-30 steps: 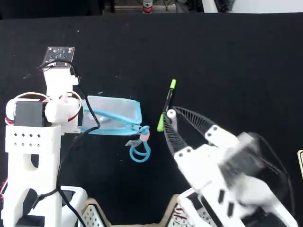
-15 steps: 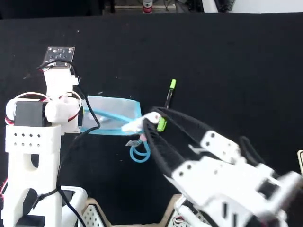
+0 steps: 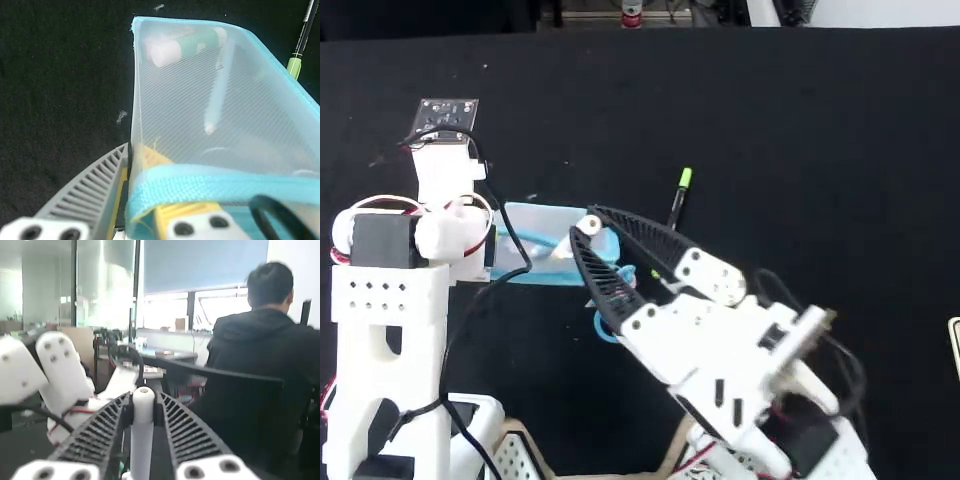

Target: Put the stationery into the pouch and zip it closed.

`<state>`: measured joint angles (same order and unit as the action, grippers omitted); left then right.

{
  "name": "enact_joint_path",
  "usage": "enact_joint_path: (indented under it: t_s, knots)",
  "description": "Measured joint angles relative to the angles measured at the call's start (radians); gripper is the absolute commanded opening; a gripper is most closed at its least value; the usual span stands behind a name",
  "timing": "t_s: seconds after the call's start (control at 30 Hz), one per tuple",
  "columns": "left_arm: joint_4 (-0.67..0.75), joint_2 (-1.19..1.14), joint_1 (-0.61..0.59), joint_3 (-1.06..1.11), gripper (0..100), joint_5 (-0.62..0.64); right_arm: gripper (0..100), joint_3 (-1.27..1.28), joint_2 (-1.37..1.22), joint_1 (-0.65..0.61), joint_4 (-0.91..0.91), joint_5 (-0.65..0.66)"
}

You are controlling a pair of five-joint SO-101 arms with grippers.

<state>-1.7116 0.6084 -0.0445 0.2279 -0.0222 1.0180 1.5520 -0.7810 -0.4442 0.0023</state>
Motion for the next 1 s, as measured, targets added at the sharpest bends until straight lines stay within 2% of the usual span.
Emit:
enact_joint_path:
  t_s: [0.1, 0.37, 0.47, 0.6, 0.8, 0.87, 1.0]
  knots:
    - [0.0, 0.0, 0.0, 0.0, 3, 0.0, 1.1, 0.044, -0.008, 0.0, 0.0, 0.017]
    - [0.0, 0.0, 0.0, 0.0, 3, 0.0, 1.1, 0.068, -0.006, -0.002, 0.0, 0.31]
    - [0.0, 0.0, 0.002, 0.0, 3, 0.0, 1.1, 0.061, -0.04, -0.003, -0.041, 0.348]
    - [0.0, 0.0, 0.002, 0.0, 3, 0.0, 1.1, -0.018, -0.207, -0.002, -0.18, 0.359]
    - [0.0, 0.0, 0.002, 0.0, 3, 0.0, 1.5, -0.296, -0.416, -0.002, -0.433, 0.362]
    - [0.0, 0.0, 0.002, 0.0, 3, 0.0, 5.3, -0.384, -0.474, -0.002, -0.522, 0.362]
    - [0.0, 0.0, 0.002, 0.0, 3, 0.0, 19.2, -0.54, -0.605, -0.002, -0.704, 0.362]
